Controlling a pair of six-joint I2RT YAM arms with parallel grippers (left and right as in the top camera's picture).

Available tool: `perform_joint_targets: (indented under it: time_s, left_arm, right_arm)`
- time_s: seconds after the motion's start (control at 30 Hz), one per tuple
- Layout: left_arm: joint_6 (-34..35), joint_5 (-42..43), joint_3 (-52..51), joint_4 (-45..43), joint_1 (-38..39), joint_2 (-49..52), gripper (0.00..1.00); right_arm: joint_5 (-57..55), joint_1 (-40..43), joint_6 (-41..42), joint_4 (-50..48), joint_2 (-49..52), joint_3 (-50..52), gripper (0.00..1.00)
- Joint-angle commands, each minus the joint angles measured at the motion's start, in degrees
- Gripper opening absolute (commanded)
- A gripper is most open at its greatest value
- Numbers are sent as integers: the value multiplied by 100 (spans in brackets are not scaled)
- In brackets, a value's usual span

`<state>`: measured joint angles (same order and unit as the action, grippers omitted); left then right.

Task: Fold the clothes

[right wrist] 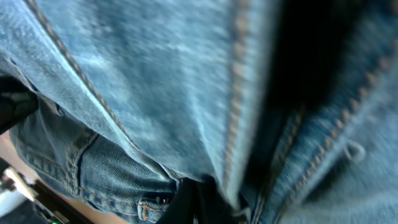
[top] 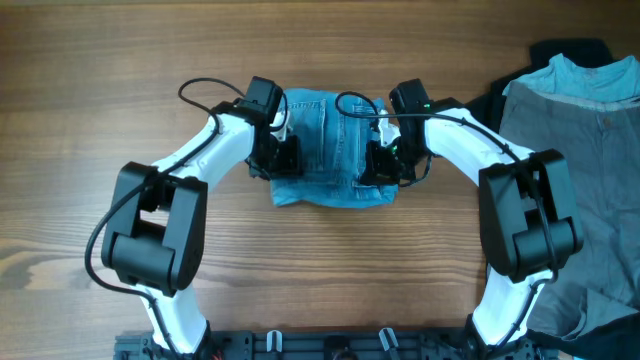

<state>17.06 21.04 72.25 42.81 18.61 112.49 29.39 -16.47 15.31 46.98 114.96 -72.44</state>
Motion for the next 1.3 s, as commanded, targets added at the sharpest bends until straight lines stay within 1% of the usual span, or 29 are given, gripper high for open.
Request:
perform_joint_targets:
  time_s: [0.0, 0.07, 0.1, 0.13, 0.17, 0.2, 0.23, 0.3, 0.4, 0.5, 0.6, 0.7, 0.77, 0.83, 0.9, 0.97, 1.07, 1.1, 1.13, 1.17, 1.2, 1.23, 1.27]
  left_arm:
    - [-63, -109, 584, 861, -138, 26, 21]
    - [-175, -111, 1198, 1152, -205, -70, 20]
    - [-188, -111, 1523, 1156, -223, -118, 18]
    - [-188, -111, 1753, 1067, -225, -142, 19]
    - [-190, -111, 1882, 859, -223, -157, 20]
    - [-212, -111, 1902, 619, -223, -160, 19]
    - [-326, -118, 1893, 358, -223, -151, 12]
    - [-337, -343, 1873, 68, -223, -7, 6]
    - [-334, -726, 1873, 4, -223, 308, 4]
    - [-332, -807, 1873, 2, -223, 713, 4]
    - [-280, -804, 1873, 22, -223, 1121, 4]
    - [-157, -802, 1873, 26, -223, 1469, 11]
    - [-160, -802, 1873, 35, -223, 1515, 17]
    - [-162, -800, 1902, 63, -227, 1480, 19]
    - [-166, -802, 2017, 245, -251, 1405, 23]
    - [-166, -800, 2350, 782, -310, 1226, 26]
    - [-166, -527, 2933, 1958, -339, 800, 30]
    - [-166, -208, 3005, 2277, -321, 590, 32]
    - [-164, -87, 3003, 2575, -295, 376, 35]
    - [-166, -96, 3003, 2761, -275, 275, 34]
    - [-166, -98, 3003, 2935, -260, 210, 32]
    - [-168, -105, 3003, 3123, -238, 175, 24]
    - [-201, -116, 3001, 3394, -192, 173, 7]
  right_arm:
    - [-1307, -4, -619, 420, -400, -20, 4]
    - [-1311, -4, -949, 398, -1115, -243, 5]
    - [-1340, -4, -951, 225, -1578, -350, 8]
    - [-1357, -7, -911, -59, -1928, -369, 18]
    - [-1357, -7, -892, -356, -2194, -369, 22]
    - [-1357, -7, -826, -595, -2361, -369, 22]
    - [-1368, -7, -684, -866, -2474, -369, 22]
    - [-1377, -7, -435, -1193, -2470, -363, 20]
    - [-1375, -7, -262, -1425, -2135, -356, 20]
    - [-1379, -7, -144, -1563, -1458, -356, 11]
    - [-1300, -7, -120, -1705, -592, -356, 6]
    - [-1130, -2, -63, -1733, 367, -356, 4]
    - [-1134, 11, -11, -1626, 726, -356, 4]
    - [-1134, 31, -22, -1412, 791, -358, 4]
    - [-1137, 39, -55, -1163, 610, -365, 4]
    - [-1139, 48, -214, -890, 186, -365, 4]
    - [-1158, 46, -358, -540, -780, -365, 4]
    - [-1161, 48, -380, -435, -1213, -365, 4]
    - [-1158, 46, -372, -369, -1615, -365, 4]
    - [-1158, 46, -369, -345, -1858, -365, 5]
    - [-1158, 48, -372, -330, -2028, -365, 6]
    - [-1158, 48, -374, -306, -2264, -365, 7]
    - [-1161, 48, -374, -273, -2468, -363, 9]
